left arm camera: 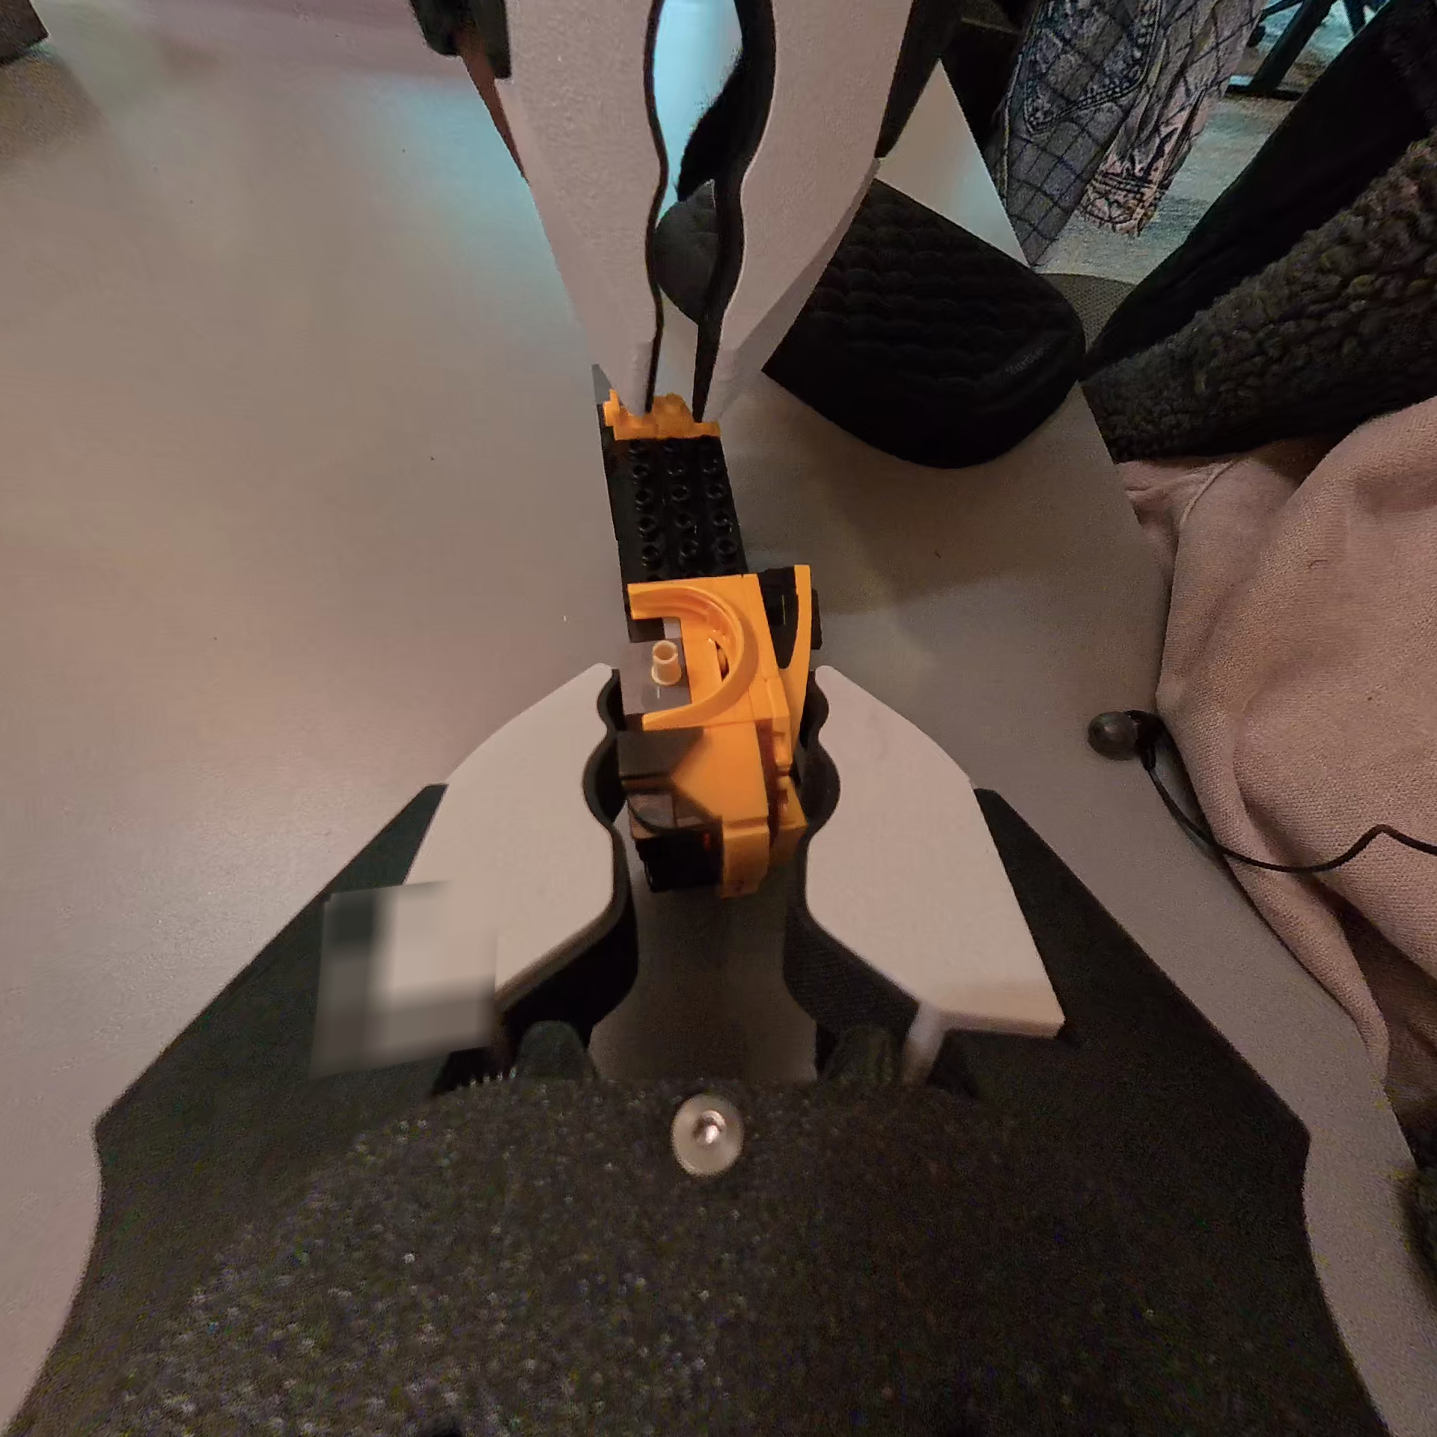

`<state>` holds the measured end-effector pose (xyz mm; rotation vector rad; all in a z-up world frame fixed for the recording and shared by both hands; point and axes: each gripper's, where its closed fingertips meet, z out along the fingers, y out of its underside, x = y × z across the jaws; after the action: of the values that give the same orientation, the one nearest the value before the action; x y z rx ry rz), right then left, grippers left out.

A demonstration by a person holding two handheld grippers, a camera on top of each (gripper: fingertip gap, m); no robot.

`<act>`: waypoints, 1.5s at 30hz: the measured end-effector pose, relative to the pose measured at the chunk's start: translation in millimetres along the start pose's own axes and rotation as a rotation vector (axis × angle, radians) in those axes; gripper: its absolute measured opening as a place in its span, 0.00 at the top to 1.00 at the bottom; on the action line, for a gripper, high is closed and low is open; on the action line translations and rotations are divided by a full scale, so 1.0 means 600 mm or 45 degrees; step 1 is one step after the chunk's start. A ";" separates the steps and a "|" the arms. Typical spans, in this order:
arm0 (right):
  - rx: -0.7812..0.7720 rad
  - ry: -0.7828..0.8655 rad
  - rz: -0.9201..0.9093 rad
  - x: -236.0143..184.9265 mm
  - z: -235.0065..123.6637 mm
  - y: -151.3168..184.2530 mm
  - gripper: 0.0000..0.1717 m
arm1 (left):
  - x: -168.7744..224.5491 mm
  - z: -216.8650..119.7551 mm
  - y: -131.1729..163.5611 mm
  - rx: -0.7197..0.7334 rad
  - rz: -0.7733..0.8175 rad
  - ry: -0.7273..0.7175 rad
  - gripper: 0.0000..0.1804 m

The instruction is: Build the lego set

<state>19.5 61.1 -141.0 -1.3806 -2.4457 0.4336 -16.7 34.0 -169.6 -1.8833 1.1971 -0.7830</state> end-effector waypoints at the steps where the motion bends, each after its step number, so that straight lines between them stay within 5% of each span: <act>1: 0.002 0.001 0.002 0.001 0.000 0.000 0.94 | 0.000 0.000 0.000 0.000 0.000 0.000 0.76; 13: 0.087 0.016 -0.002 0.001 -0.012 -0.008 0.94 | 0.002 -0.001 0.000 0.001 -0.001 0.002 0.76; 22: 0.156 0.507 -0.288 -0.010 0.001 0.001 0.85 | 0.000 -0.001 -0.002 0.004 -0.025 -0.020 0.76; 30: 0.220 0.854 -0.272 0.004 0.009 0.006 0.84 | -0.003 0.002 -0.006 0.016 -0.081 -0.051 0.76; 45: 0.295 0.932 -0.195 0.006 0.008 0.004 0.84 | -0.001 -0.001 -0.006 0.026 -0.114 -0.047 0.76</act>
<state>17.4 64.7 -146.1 -1.0064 -1.8135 0.1283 -15.6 35.7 -166.1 -1.9375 1.0844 -0.8018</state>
